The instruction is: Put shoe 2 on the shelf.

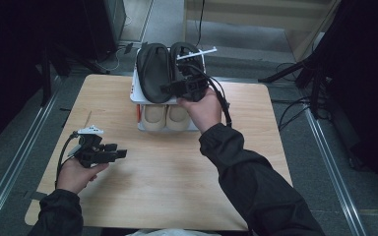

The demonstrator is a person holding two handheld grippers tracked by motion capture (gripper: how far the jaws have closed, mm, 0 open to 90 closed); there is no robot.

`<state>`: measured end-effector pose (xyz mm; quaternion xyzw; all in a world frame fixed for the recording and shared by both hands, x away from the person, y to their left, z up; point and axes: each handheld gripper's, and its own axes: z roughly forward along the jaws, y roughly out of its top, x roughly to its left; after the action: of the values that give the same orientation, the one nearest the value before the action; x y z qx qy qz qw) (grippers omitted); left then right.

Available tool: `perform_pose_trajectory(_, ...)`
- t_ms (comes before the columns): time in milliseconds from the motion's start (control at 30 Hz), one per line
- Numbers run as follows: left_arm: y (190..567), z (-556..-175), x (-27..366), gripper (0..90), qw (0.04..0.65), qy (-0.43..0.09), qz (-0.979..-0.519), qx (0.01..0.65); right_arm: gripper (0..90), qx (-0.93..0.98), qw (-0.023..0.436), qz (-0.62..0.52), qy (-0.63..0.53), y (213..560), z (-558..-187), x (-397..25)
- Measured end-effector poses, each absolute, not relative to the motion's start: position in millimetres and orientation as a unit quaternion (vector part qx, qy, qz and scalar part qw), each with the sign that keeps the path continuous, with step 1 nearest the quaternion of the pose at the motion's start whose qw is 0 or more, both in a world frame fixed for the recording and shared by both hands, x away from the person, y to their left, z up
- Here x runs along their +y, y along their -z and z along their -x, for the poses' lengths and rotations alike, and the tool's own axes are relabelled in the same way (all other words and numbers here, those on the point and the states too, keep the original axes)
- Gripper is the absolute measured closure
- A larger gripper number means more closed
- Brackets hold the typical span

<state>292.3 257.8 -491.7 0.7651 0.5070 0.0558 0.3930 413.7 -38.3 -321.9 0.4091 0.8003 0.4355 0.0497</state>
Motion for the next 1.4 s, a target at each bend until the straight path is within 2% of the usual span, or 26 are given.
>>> perform_pose_trajectory(633, 491, -295, 257, 43.5, 0.393, -0.054, -0.768, 0.503, 50.9, 0.823, 0.028, -0.339, -0.455, 348, -374, -58)
perform_pose_trajectory(867, 491, -297, 254, 43.4, 0.395, -0.053, -0.769, 0.5, 51.4, 0.834, 0.036, -0.311, -0.454, 363, -360, -66)
perform_pose_trajectory(1067, 491, -297, 253, 43.4, 0.392, -0.048, -0.772, 0.498, 51.0, 0.838, 0.017, -0.297, -0.458, 377, -352, -74)
perform_pose_trajectory(1167, 491, -298, 252, 43.3, 0.391, -0.051, -0.772, 0.498, 51.3, 0.84, 0.03, -0.285, -0.461, 386, -347, -78)
perform_pose_trajectory(1400, 491, -298, 252, 43.2, 0.39, -0.052, -0.774, 0.496, 50.6, 0.845, 0.01, -0.275, -0.458, 408, -343, -87)
